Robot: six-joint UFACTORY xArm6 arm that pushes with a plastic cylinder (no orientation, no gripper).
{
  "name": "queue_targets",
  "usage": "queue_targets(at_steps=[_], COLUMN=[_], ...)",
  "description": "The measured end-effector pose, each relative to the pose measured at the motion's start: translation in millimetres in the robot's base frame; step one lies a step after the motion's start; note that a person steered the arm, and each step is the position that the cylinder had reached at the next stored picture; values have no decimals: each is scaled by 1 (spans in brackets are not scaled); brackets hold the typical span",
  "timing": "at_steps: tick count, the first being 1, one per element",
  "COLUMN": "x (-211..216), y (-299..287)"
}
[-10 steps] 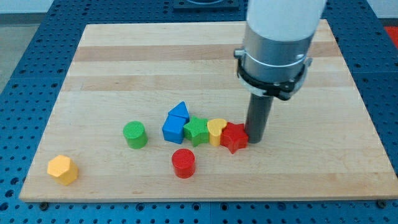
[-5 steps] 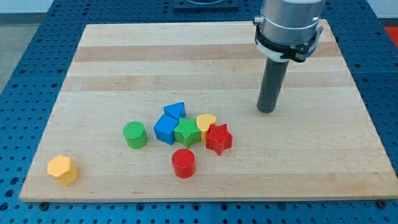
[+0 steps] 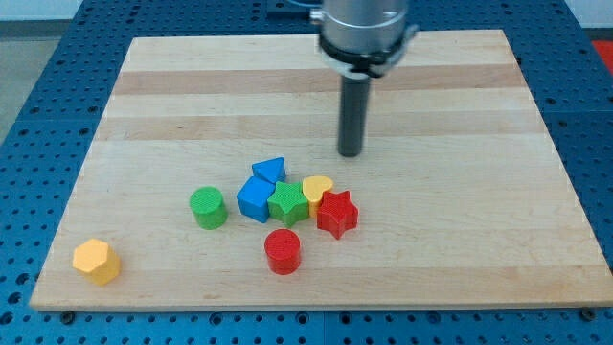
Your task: Slide the hexagon close to the cube
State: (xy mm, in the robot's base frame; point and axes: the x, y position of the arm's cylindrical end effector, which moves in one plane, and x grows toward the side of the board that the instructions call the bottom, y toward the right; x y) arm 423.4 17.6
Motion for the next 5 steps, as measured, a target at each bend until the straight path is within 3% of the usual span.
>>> queue_targets(at_steps=[2,3,4,5], x=[-11,4,35,57], y=[-173,-263,-322,-322])
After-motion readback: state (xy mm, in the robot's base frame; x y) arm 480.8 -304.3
